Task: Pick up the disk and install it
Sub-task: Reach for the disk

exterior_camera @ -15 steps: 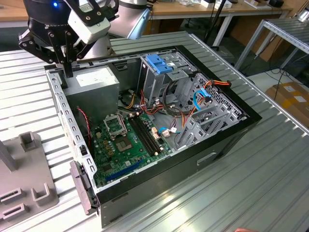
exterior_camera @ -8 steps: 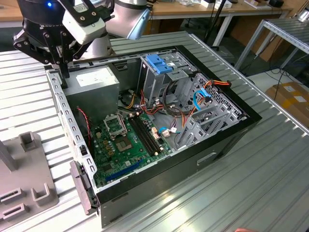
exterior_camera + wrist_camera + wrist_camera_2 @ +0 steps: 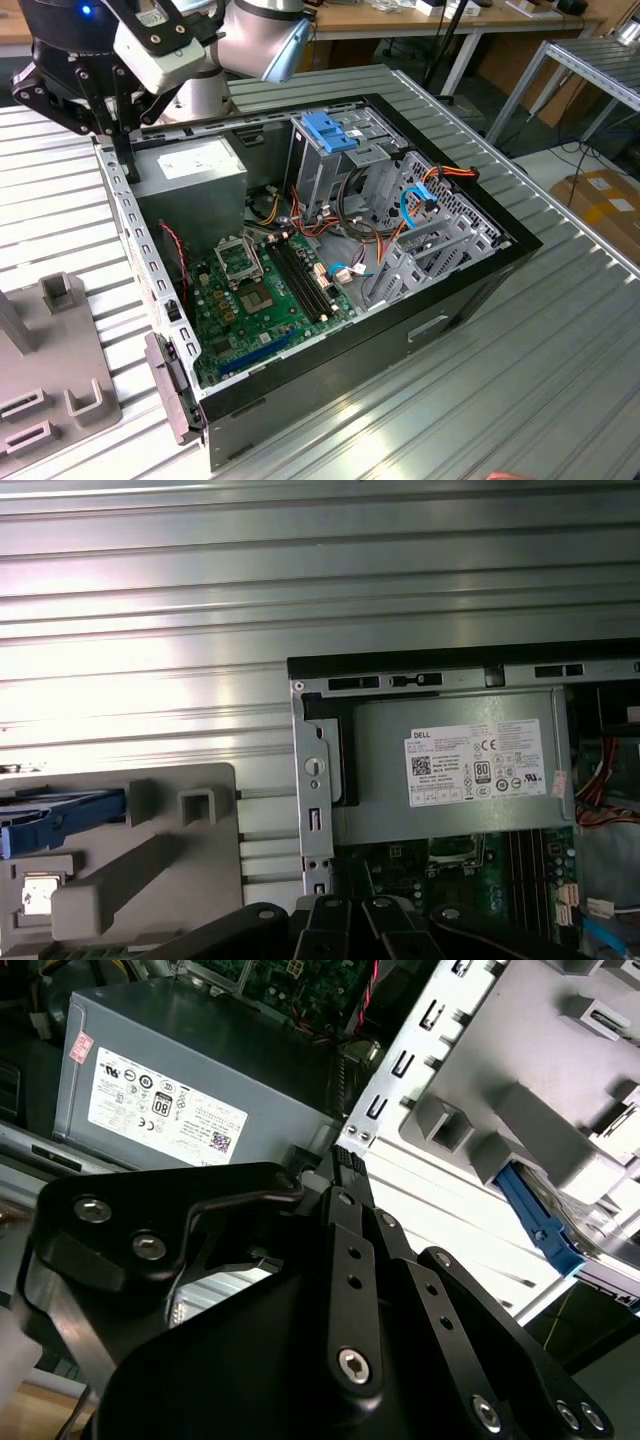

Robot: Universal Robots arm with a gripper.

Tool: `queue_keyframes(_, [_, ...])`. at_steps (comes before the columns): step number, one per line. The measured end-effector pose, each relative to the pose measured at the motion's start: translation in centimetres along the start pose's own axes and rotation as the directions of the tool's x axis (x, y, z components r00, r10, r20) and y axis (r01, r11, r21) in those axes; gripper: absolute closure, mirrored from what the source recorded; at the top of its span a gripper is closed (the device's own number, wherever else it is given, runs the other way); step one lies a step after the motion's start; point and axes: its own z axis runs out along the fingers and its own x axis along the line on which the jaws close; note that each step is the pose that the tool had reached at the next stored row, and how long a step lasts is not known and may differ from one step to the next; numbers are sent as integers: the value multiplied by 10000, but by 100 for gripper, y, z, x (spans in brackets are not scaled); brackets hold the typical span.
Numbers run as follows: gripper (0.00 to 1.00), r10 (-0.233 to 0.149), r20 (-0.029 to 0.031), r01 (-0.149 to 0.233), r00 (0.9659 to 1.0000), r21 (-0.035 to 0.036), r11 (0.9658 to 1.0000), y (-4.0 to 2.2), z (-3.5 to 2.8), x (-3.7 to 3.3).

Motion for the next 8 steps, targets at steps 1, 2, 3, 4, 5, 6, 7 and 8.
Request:
queue_keyframes(1, [89,0,1,0,10000,0,10000,-1,0,13])
queue_keyframes(2, [89,0,0,0,10000,0,10000,-2,-1,24])
queue_keyframes(3, [89,0,1,0,10000,-1,10000,-2,-1,33])
queue_keyframes(4, [89,0,0,0,10000,0,10000,-3,-1,47])
queue_keyframes(5, [89,1,1,-1,10000,0,10000,-4,-1,56])
queue_keyframes(6, [89,1,1,-1,10000,-1,10000,-5,-1,65])
queue_keyframes(7, [89,1,-1,-1,10000,1,10000,-6,-3,80])
queue_keyframes(8, [89,1,0,-1,10000,0,10000,-6,-2,86])
